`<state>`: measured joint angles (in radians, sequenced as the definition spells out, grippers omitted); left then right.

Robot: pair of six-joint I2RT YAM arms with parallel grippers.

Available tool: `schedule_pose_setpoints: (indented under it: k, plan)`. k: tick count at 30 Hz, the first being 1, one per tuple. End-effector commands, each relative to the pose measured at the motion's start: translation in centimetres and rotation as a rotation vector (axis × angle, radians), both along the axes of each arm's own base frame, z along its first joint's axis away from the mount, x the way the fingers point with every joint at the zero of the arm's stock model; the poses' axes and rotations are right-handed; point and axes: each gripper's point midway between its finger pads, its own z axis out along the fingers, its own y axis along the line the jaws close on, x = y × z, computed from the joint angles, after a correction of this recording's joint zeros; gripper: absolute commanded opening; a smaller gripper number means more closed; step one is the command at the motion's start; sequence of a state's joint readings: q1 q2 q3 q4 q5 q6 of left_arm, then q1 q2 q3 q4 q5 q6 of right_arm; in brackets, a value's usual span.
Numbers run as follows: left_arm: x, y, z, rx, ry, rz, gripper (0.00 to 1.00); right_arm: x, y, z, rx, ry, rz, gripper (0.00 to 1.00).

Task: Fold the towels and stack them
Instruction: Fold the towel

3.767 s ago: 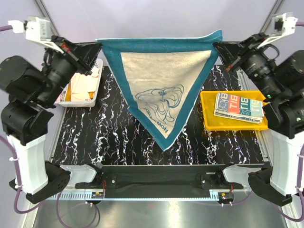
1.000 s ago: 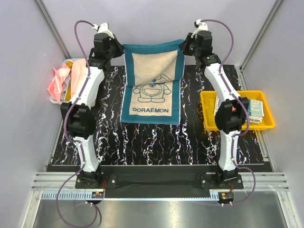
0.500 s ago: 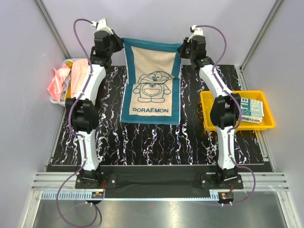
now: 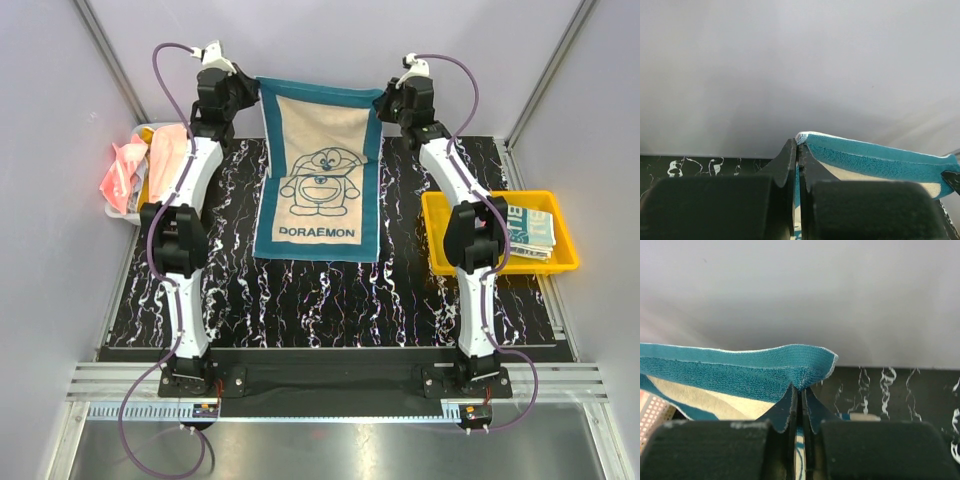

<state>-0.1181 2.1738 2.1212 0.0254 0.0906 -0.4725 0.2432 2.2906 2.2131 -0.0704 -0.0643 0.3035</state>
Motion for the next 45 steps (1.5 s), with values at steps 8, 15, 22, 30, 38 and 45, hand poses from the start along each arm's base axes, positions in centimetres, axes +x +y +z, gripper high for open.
schedule_pose_setpoints:
  k: [8, 15, 22, 30, 38, 45]
  plan:
    - [-3.2, 1.8, 7.9, -0.003, -0.147, -0.006, 0.0, -3.1, -1.4, 5.6, 0.062, -0.066, -0.029, 0.0]
    - [-4.5, 1.9, 5.5, -0.02, -0.028, -0.029, 0.0, -6.0, -1.5, 2.4, 0.071, 0.007, -0.014, 0.0]
    - [-3.0, 0.9, 4.0, -0.057, -0.065, -0.059, 0.0, -3.5, -1.1, 0.8, 0.008, 0.029, -0.004, 0.0]
    - [0.1, 1.2, 11.5, -0.066, -0.3, 0.022, 0.0, 1.4, -2.3, 5.8, -0.033, -0.135, -0.111, 0.0]
    - [0.4, 1.3, 7.2, -0.054, -0.229, 0.027, 0.01, 0.8, -2.2, 4.4, -0.016, -0.141, -0.101, 0.0]
    - [-0.6, 0.6, 0.6, -0.068, -0.093, -0.008, 0.01, -0.2, -1.7, -0.1, 0.006, -0.04, -0.074, 0.0]
